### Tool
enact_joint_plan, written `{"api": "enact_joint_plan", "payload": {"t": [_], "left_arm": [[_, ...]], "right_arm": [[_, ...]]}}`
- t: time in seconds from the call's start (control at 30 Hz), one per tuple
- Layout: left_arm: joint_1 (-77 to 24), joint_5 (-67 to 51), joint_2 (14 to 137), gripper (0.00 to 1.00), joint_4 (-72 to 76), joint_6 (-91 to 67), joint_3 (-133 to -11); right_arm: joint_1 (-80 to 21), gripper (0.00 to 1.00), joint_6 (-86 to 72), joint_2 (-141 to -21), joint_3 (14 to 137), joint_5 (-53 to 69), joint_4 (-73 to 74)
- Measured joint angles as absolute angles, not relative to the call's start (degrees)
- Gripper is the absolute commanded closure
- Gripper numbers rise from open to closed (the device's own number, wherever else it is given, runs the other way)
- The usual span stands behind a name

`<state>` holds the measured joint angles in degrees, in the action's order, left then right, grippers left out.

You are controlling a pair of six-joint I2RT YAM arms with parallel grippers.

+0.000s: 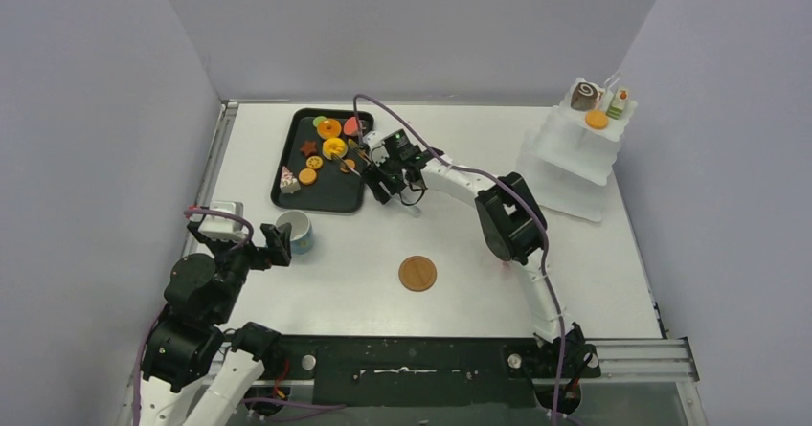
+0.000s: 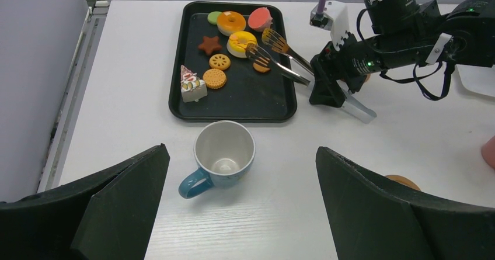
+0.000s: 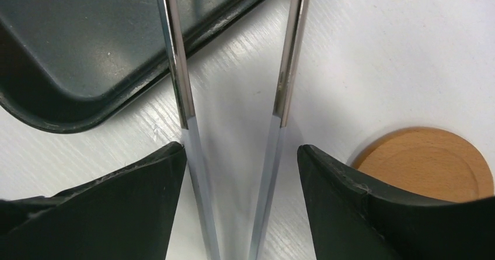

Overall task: Serve the afternoon tea
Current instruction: Pick up the desert from the tray.

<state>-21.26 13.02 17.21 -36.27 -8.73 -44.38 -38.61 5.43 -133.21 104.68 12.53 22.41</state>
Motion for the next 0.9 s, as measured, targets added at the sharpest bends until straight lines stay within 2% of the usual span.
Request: {"api": "enact_joint_plan", "payload": {"t": [0.17, 0.5, 0.9], "left_arm": [[-21.3, 13.0, 17.5, 0.03, -36.3, -8.7, -44.4], [-21.3, 13.1, 18.3, 0.03, -36.3, -8.7, -44.4], [-21.3, 15.4, 19.6, 0.03, -36.7, -9.4, -44.4]], "right_arm": [[-38.6, 0.36, 7.0, -133.1, 102.8, 14.1, 19.6], [-38.6, 0.63, 7.2, -132.5, 100.4, 15.3, 14.4], [-39.5, 0.64, 6.2, -123.9, 100.6, 10.4, 21.3]]}}
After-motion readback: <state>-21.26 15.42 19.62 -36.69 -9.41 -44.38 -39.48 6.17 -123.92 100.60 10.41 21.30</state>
